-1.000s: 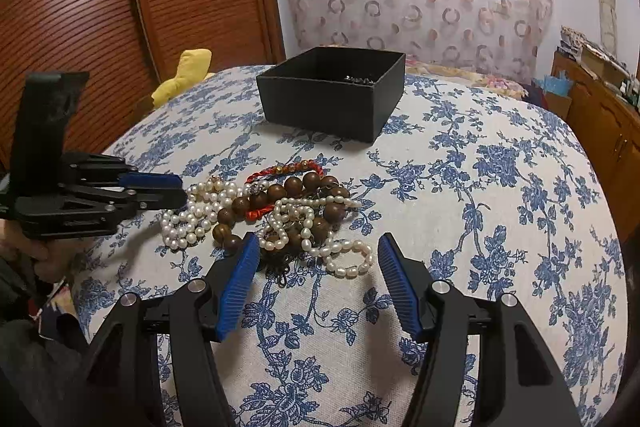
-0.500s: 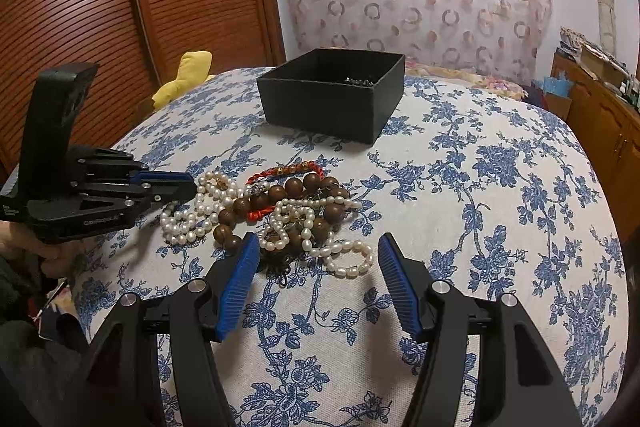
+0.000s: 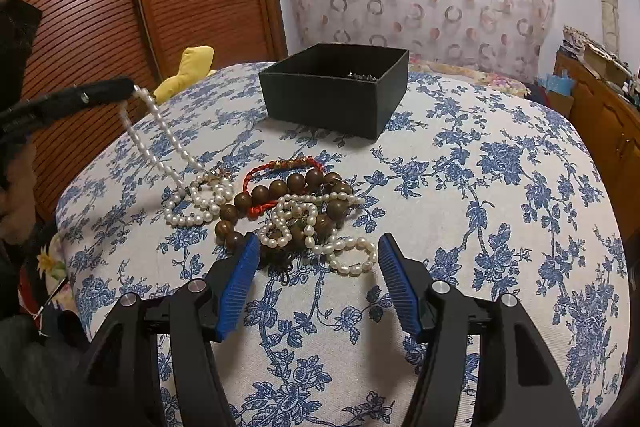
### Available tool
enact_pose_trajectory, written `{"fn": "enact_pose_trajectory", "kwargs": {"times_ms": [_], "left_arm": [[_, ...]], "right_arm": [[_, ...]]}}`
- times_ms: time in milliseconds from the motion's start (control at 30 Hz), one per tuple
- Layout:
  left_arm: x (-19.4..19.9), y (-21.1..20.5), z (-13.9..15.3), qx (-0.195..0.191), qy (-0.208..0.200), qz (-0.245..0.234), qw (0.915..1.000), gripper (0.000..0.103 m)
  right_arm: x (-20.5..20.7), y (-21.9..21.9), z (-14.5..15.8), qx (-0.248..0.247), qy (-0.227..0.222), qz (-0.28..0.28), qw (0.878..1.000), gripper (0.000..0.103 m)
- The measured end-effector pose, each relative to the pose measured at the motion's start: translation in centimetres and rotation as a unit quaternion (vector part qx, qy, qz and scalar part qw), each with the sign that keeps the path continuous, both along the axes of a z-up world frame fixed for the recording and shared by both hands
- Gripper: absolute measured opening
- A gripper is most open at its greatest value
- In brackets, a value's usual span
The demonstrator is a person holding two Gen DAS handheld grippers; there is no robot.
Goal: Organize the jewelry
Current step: 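Grasp a pearl necklace with the left tool while the right tool grasps a bead bracelet, then lower the pearl necklace into the box with the left tool while the right drops the bracelet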
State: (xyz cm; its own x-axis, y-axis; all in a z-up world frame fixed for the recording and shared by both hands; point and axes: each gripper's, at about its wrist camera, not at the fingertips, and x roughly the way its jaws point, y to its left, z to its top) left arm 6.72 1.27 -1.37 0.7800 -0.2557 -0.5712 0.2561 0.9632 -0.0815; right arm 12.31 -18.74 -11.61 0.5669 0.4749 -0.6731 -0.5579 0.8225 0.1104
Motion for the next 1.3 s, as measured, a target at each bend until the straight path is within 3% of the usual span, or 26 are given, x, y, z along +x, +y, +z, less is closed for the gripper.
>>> {"fn": "enact_pose_trajectory", "kwargs": {"times_ms": [333, 533, 600, 667, 867, 1200, 1300], "left_arm": [[-1.4, 2.1, 2.3, -0.004, -0.032, 0.025, 0.9992, 0.006], [-2.2, 3.6, 2.9, -0.015, -0.045, 0.038, 0.9981, 0.006], [-2.3, 4.1, 2.9, -0.017, -0.046, 0.042, 0.9979, 0.006], [-2.2, 4.4, 2.7, -0.018, -0.044, 0.046, 0.9978, 0.006], [-1.9, 5.1, 1.4, -0.024, -0.03, 0.05, 0.998, 0.006], [-1.2, 4.7, -0.2, -0.028, -0.012, 0.041, 0.9987, 0.006], [-0.8, 4.7, -0.5, -0.029, -0.007, 0.04, 0.9987, 0.006]], "right_arm": [[-0.1, 0.7, 0.5, -0.016, -0.008, 0.007, 1.0, 0.064], [0.1, 3.0, 2.1, -0.009, -0.019, 0.036, 0.999, 0.056], [0.6, 4.1, 2.2, -0.016, -0.019, 0.045, 0.999, 0.053], [1.2, 5.1, 2.0, -0.019, -0.011, 0.053, 0.998, 0.042], [3.0, 7.7, 0.8, -0.029, 0.024, 0.076, 0.996, 0.037], [4.9, 11.0, -0.3, -0.093, 0.043, 0.077, 0.992, 0.026], [5.3, 11.0, -0.3, -0.101, 0.037, 0.069, 0.992, 0.011]]}}
